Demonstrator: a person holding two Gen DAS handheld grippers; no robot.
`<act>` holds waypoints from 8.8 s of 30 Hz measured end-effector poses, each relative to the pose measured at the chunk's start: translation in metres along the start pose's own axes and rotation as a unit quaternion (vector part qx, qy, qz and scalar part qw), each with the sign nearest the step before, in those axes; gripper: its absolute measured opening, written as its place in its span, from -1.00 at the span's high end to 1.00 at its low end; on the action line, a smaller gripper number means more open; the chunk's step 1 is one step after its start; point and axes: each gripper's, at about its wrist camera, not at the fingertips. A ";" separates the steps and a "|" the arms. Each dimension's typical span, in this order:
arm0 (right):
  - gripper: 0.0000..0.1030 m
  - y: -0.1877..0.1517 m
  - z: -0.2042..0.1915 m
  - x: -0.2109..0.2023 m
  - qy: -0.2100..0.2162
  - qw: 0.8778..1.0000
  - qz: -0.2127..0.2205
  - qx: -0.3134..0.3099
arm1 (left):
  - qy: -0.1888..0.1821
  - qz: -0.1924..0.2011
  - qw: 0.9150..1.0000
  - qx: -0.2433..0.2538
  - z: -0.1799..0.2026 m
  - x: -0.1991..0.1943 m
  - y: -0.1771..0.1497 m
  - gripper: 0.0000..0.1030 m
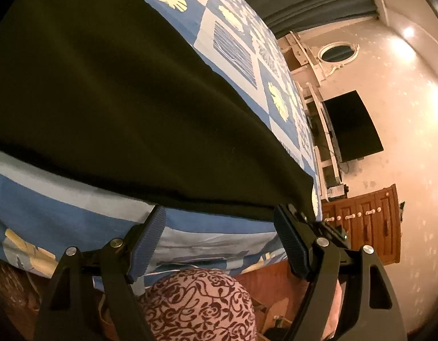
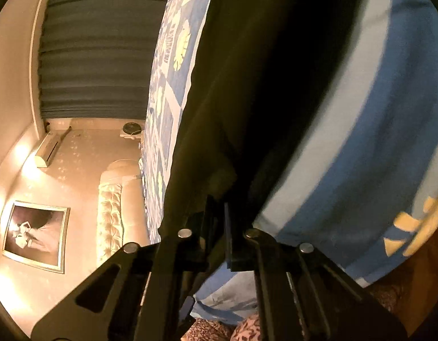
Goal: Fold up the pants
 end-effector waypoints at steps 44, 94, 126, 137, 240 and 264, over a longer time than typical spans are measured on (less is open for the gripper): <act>0.74 -0.046 -0.036 0.079 0.015 0.982 -0.178 -0.053 | 0.018 0.024 0.999 -0.044 -0.044 -0.035 0.016 -0.57; 0.70 0.145 0.005 -0.125 -0.063 0.992 0.107 -0.023 | 0.216 0.160 0.960 -0.073 -0.188 -0.229 0.098 -0.58; 0.68 -0.092 -0.261 0.091 -0.084 0.929 -0.037 -0.358 | 0.239 0.132 0.962 -0.028 -0.188 -0.203 0.099 -0.77; 0.68 -0.157 -0.212 0.182 -0.169 0.889 -0.121 -0.408 | 0.233 0.133 0.963 -0.032 -0.190 -0.205 0.100 -0.77; -0.49 -0.062 -0.142 0.075 -0.015 0.967 -0.131 -0.219 | 0.010 0.099 0.990 -0.104 -0.297 -0.276 0.157 -0.78; -0.50 -0.066 -0.135 0.077 -0.024 0.967 -0.129 -0.216 | 0.036 0.101 0.993 0.045 -0.167 -0.265 0.171 0.73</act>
Point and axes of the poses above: each gripper's, at about its wrist camera, not at the fingertips, and x roughly the way its jaws point, z to its right, y to its top, and after that the axes turned 5 degrees about -z, right-handed
